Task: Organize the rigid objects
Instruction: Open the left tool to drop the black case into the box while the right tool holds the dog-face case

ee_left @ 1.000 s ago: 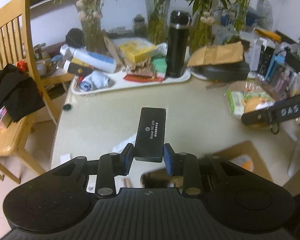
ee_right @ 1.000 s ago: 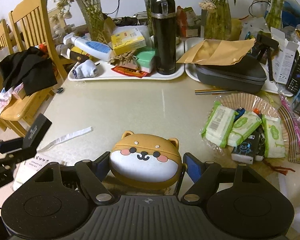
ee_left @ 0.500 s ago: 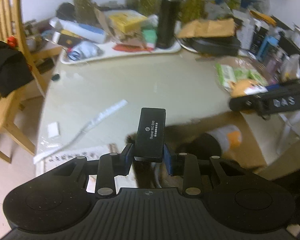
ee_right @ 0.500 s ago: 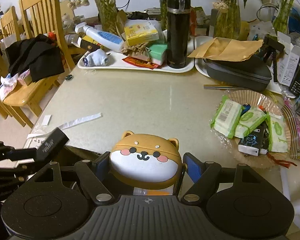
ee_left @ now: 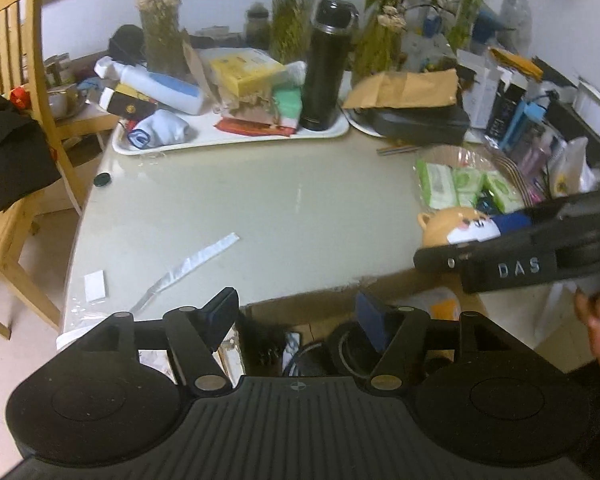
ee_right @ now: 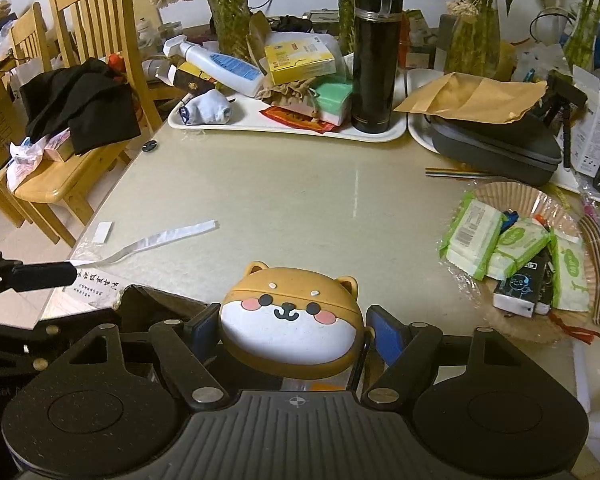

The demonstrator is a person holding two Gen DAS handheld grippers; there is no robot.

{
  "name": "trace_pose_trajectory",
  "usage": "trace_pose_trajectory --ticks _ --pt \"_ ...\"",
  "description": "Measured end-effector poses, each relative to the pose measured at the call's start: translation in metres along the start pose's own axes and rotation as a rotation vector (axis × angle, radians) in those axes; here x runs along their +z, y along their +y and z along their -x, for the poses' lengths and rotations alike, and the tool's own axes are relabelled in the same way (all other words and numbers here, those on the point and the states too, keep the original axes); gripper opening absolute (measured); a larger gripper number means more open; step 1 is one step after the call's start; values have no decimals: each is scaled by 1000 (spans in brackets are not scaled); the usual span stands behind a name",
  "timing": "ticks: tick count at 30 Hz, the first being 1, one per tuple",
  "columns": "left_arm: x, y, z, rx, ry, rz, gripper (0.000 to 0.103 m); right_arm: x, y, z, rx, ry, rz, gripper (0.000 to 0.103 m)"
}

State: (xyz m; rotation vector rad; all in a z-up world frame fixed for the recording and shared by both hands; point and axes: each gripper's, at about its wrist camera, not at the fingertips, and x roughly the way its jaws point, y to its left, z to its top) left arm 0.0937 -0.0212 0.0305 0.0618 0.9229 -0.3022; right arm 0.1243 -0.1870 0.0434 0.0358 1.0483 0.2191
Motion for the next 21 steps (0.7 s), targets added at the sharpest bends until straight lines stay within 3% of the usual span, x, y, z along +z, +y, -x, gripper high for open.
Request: trace_pose_trajectory --ticks 21 --pt "12 33 9 94 -55 154 64 2 20 -7 66 16 40 79"
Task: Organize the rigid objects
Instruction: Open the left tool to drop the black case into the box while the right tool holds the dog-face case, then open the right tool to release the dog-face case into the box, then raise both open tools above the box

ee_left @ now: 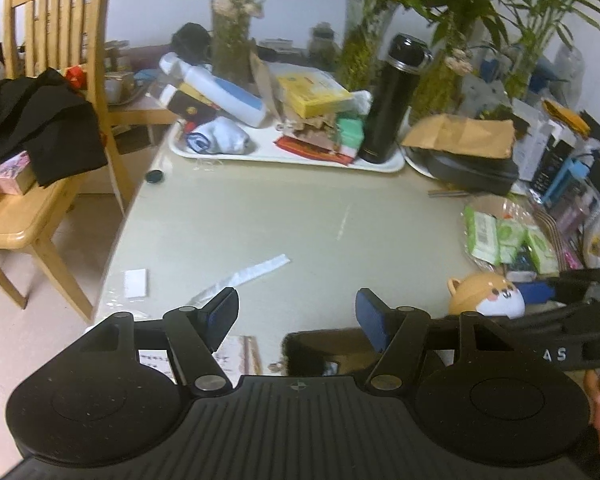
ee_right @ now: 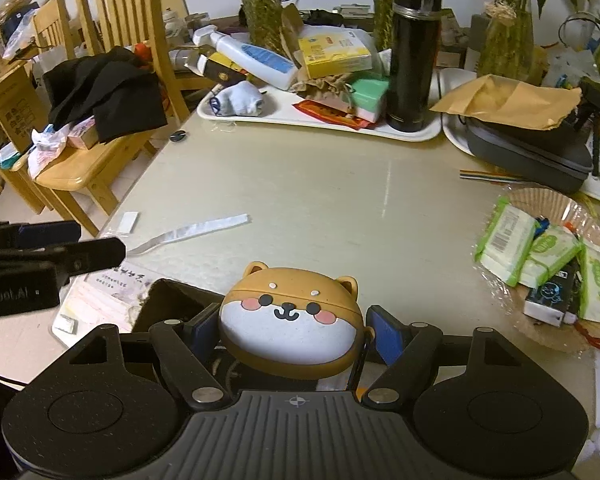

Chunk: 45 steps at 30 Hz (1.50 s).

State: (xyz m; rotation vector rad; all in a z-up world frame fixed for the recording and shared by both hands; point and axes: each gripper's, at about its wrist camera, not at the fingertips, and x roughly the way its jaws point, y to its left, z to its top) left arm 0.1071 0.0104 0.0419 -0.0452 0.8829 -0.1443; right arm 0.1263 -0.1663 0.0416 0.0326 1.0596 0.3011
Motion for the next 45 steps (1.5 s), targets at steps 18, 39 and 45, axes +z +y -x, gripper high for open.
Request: trace_pose_trajectory --ticks 18,39,45 --pt "17 33 16 80 -51 84 64 13 52 -7 167 -18 98 92" --pt "2 -1 16 -17 -11 -31 75 -6 -2 11 -98 -8 -26 103" --pt "-6 1 22 -9 -12 -4 87 -18 -3 16 -135 2 -19 103"
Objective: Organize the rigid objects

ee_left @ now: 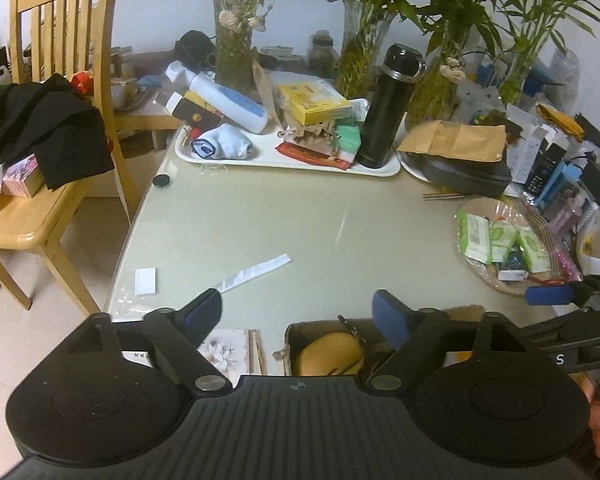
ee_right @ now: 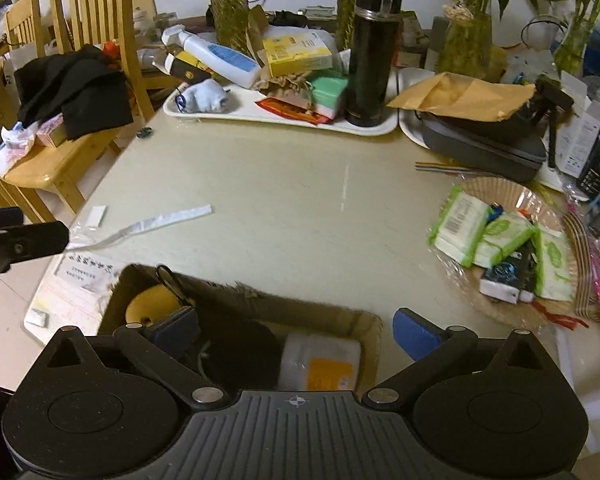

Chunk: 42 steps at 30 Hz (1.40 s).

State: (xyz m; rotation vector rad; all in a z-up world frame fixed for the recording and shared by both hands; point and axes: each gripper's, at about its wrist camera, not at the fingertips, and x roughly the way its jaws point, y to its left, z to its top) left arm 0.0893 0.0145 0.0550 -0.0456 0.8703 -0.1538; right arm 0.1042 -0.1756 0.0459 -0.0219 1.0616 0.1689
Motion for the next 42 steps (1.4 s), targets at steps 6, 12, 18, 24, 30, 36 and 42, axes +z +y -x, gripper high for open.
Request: trace_pose_trajectory --ticks 6,12,18,24,30,36,42 --pt "-12 -9 1 16 2 -53 103 -11 -4 3 -12 33 -9 103" --pt "-29 -19 -3 40 79 -104 103 -24 -5 1 -30 95 -3 103" --pt "-49 -24 -4 56 172 -132 103 -36 -5 -2 -21 157 13 103" --pt "-61 -25 -12 39 277 -132 103 -50 0 -9 2 248 47 103" --pt "-63 -27 -17 55 321 -132 103 -56 9 -14 10 293 91 103" --pt "-63 -26 -17 65 325 -135 103 -58 9 -18 0 319 97 103" --pt "-63 -29 -18 65 333 -152 103 -58 11 -19 -6 324 105 103"
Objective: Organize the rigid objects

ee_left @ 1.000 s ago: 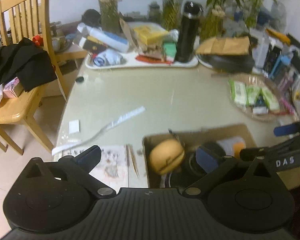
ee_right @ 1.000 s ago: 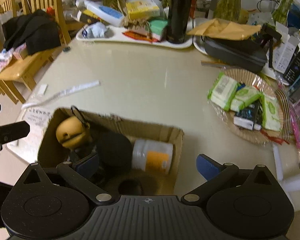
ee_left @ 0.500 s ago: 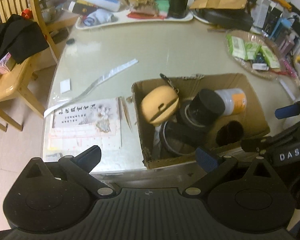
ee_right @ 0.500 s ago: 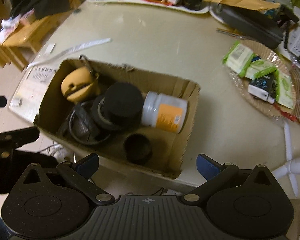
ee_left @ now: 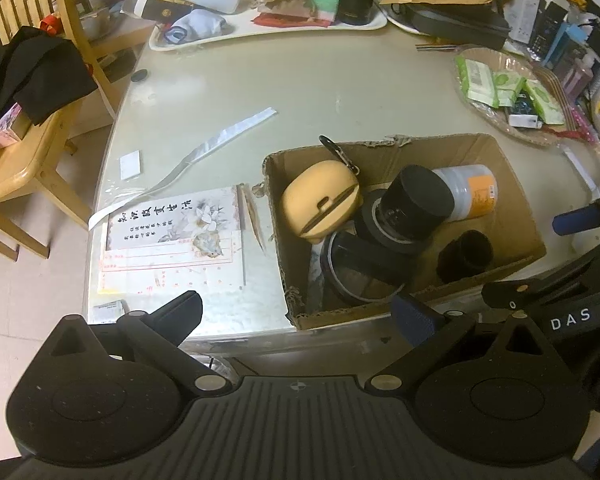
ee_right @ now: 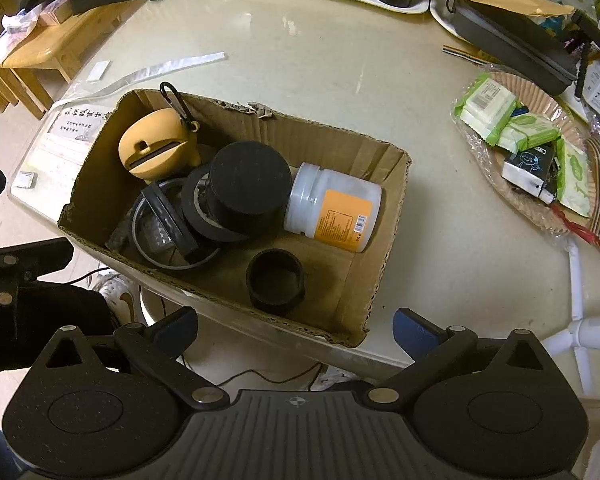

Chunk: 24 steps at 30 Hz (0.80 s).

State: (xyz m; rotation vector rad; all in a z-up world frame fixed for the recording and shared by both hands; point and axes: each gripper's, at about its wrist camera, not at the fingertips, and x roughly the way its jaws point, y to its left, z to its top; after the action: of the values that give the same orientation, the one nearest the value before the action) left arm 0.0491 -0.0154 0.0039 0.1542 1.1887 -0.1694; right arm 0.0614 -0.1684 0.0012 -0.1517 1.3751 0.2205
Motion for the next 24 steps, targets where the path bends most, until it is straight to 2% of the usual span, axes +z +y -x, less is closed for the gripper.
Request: trace_pose_trajectory --ticks 24 --pt "-2 -7 -5 26 27 -48 103 1 0 -1 -6 -2 1 103"
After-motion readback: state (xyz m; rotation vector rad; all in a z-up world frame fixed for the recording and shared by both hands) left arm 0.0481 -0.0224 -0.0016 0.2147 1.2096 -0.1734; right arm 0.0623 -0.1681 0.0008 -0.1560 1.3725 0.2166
